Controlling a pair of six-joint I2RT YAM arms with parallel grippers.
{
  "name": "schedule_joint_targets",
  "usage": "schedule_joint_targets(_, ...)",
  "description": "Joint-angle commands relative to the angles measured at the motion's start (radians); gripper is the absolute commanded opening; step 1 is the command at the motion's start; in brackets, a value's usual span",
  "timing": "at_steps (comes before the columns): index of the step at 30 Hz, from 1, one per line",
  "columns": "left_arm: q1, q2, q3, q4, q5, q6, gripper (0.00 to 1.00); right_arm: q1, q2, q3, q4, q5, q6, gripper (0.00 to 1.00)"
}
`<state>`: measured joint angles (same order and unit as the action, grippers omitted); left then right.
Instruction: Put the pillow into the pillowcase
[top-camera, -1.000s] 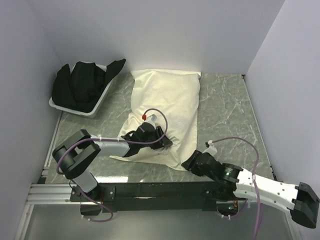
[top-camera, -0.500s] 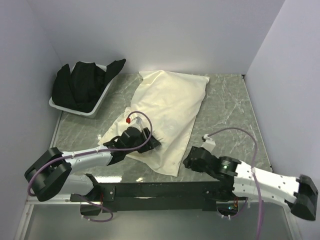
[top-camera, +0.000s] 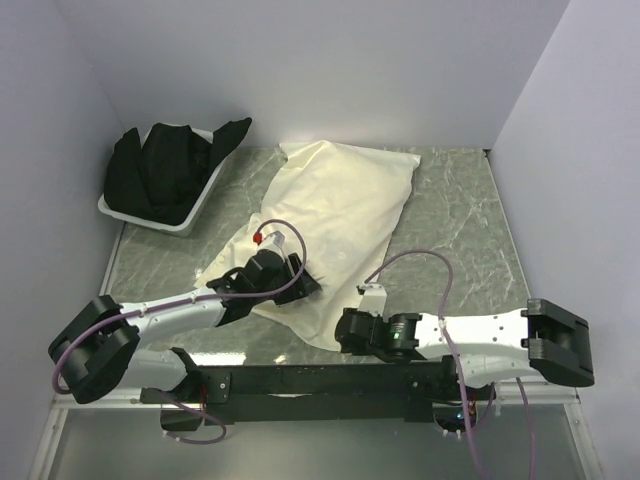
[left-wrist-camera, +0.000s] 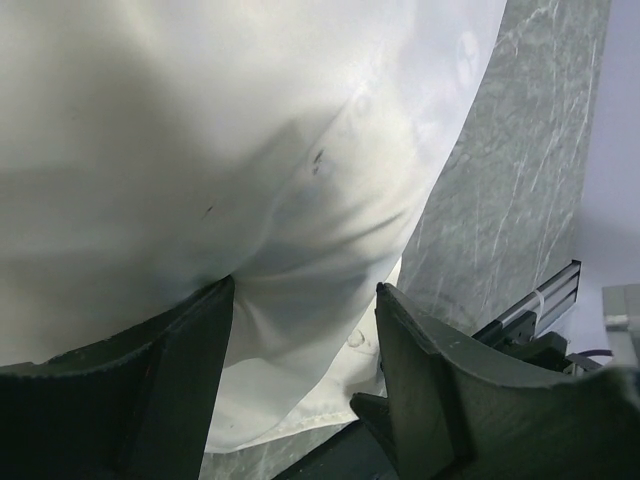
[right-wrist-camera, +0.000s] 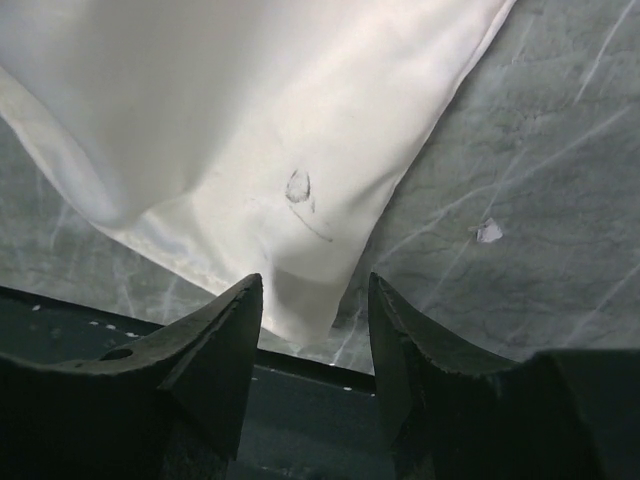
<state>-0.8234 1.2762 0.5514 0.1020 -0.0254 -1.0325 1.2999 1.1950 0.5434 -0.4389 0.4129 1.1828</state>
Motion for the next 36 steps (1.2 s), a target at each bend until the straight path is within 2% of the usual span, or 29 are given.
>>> schedule_joint_targets(1, 0.010, 0.022, 0.041, -0.074, -0.047, 0.045, 0.65, 0.032, 0.075, 0.047, -0.012, 0.072, 0.038, 0.52)
schedule_joint_targets(5, 0.010, 0.025, 0.056, -0.090, -0.054, 0.055, 0.65, 0.038, 0.092, 0.029, -0.021, 0.063, 0.046, 0.42)
schedule_joint_targets(6, 0.016, 0.028, 0.061, -0.094, -0.054, 0.060, 0.65, 0.038, 0.063, 0.015, -0.024, 0.055, 0.052, 0.30)
schedule_joint_targets(7, 0.020, 0.029, 0.067, -0.099, -0.053, 0.066, 0.65, 0.036, 0.040, -0.017, -0.026, 0.049, 0.058, 0.22)
schedule_joint_targets(9, 0.033, 0.029, 0.070, -0.099, -0.045, 0.071, 0.65, 0.041, -0.056, -0.054, -0.046, 0.041, 0.087, 0.00)
schedule_joint_targets(14, 0.058, 0.032, 0.082, -0.099, -0.030, 0.095, 0.66, 0.042, -0.340, -0.167, -0.121, 0.030, 0.153, 0.00)
schedule_joint_targets(18, 0.067, 0.023, 0.094, -0.128, -0.019, 0.112, 0.66, 0.042, -0.458, -0.218, -0.127, 0.009, 0.164, 0.00)
schedule_joint_targets(22, 0.067, -0.006, 0.111, -0.154, -0.004, 0.130, 0.72, 0.048, -0.433, -0.276, 0.035, -0.086, 0.124, 0.00)
schedule_joint_targets(24, 0.067, -0.041, 0.120, -0.169, 0.004, 0.137, 0.76, 0.078, -0.353, -0.280, 0.127, -0.117, 0.101, 0.00)
schedule_joint_targets(28, 0.067, -0.113, 0.169, -0.244, 0.018, 0.166, 0.86, 0.091, -0.226, -0.240, 0.114, -0.103, 0.098, 0.00)
schedule_joint_targets(29, 0.067, -0.145, 0.177, -0.266, 0.016, 0.167, 0.87, 0.091, -0.222, -0.240, 0.112, -0.105, 0.098, 0.01)
schedule_joint_targets(31, 0.069, -0.185, 0.196, -0.294, 0.016, 0.183, 0.90, 0.093, -0.250, -0.240, 0.094, -0.091, 0.101, 0.15)
schedule_joint_targets(35, 0.069, -0.294, 0.237, -0.401, -0.005, 0.215, 0.95, 0.091, -0.432, -0.212, -0.030, -0.033, 0.112, 0.38)
schedule_joint_targets(36, 0.069, -0.310, 0.258, -0.422, -0.020, 0.227, 0.97, 0.093, -0.468, -0.180, -0.097, -0.014, 0.110, 0.54)
